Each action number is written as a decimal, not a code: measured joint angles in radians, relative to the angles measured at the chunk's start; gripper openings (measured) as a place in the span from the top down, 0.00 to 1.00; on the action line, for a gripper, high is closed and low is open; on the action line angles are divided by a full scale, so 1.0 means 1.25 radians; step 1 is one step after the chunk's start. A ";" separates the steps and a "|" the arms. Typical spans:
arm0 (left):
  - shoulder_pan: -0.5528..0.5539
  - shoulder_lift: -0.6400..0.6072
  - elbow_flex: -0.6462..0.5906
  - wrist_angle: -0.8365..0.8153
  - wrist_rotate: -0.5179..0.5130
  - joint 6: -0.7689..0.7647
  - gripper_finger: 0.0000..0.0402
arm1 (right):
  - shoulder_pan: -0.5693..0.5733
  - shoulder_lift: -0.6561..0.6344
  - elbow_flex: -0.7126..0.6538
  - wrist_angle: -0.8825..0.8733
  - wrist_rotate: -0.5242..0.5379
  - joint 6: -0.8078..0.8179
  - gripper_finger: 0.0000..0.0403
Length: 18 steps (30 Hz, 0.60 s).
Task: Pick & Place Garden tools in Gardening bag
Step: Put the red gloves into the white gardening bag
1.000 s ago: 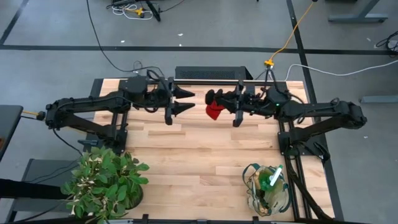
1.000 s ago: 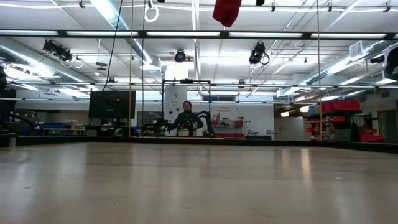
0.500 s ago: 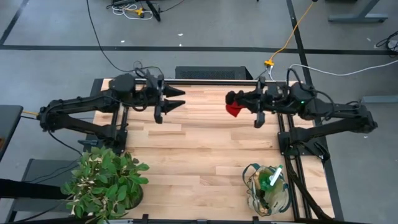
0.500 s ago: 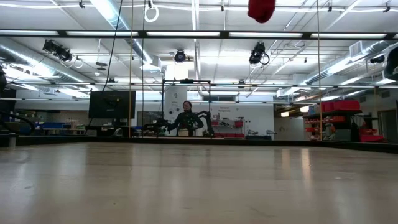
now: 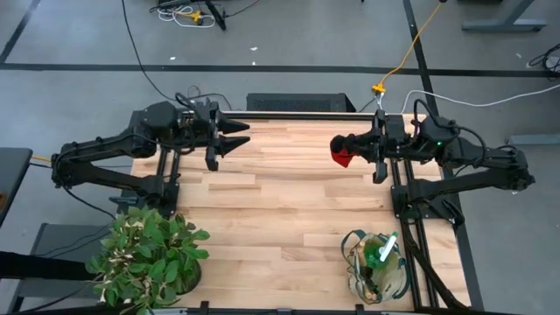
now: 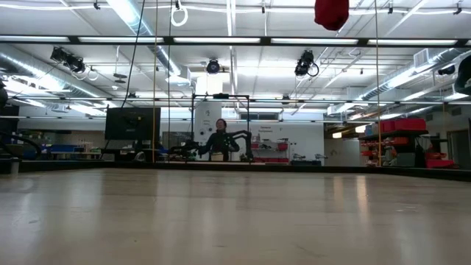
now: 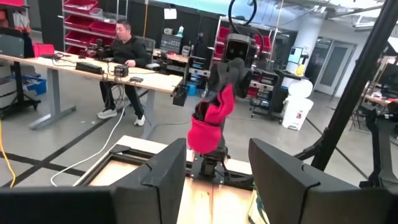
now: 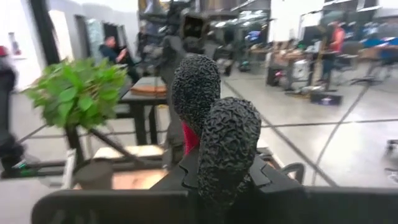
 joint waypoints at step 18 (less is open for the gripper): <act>0.000 0.000 0.000 -0.003 0.001 0.002 0.56 | 0.030 -0.004 0.000 -0.034 -0.056 0.009 0.89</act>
